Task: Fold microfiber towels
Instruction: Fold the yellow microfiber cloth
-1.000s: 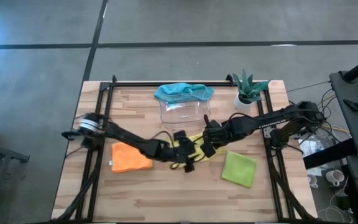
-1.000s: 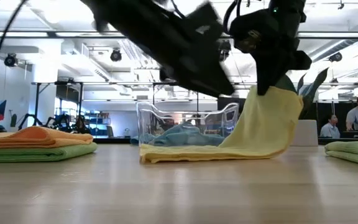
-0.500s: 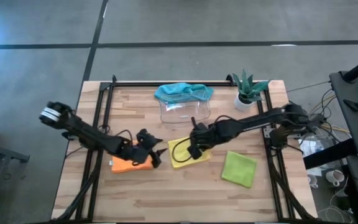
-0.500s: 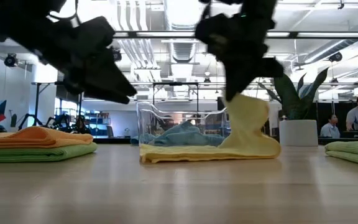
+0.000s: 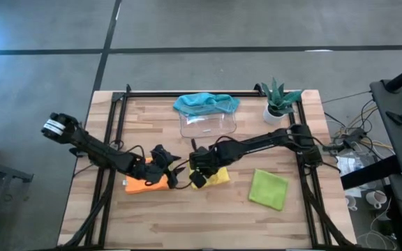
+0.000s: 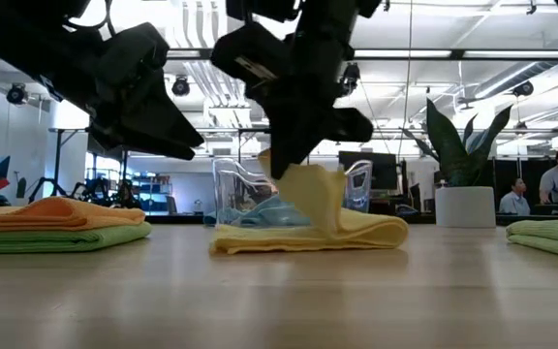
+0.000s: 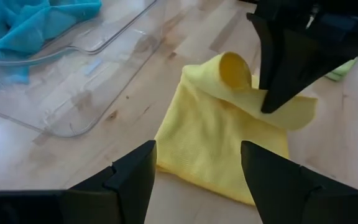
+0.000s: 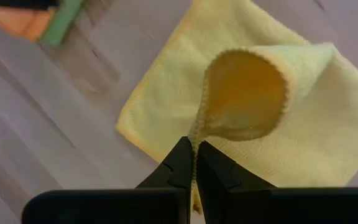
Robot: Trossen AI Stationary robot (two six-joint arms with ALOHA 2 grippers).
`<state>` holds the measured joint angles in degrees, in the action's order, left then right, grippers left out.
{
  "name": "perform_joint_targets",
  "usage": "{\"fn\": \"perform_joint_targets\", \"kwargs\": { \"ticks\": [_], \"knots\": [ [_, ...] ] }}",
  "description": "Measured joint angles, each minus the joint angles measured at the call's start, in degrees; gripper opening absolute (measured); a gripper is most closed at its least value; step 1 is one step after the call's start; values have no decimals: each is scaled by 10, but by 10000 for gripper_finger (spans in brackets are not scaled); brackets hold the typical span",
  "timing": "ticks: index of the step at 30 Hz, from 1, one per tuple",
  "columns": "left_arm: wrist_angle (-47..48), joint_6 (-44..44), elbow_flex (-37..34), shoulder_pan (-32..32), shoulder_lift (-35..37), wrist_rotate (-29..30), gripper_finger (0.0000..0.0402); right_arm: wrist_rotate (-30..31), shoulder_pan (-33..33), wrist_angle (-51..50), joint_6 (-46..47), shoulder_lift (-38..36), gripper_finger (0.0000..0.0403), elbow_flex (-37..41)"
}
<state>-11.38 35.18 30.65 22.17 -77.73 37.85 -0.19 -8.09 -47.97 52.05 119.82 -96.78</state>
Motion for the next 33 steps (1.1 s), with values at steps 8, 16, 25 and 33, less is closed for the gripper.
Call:
{"fn": "perform_joint_targets", "kwargs": {
  "ticks": [8, 16, 25, 33],
  "knots": [
    [1, 0, -1, 0, 0, 0, 219, 3, 6, 8, 4, 5, 9, -18],
    [0, 0, -1, 0, 0, -1, 219, 5, 6, 79, 15, 6, 9, 12],
    [0, 0, -1, 0, 0, -2, 219, 24, 10, 117, 32, 6, 47, 37],
    [18, 1, -1, 0, 0, -8, 219, 15, 8, 208, 5, 5, 137, 45]
  ]
}}
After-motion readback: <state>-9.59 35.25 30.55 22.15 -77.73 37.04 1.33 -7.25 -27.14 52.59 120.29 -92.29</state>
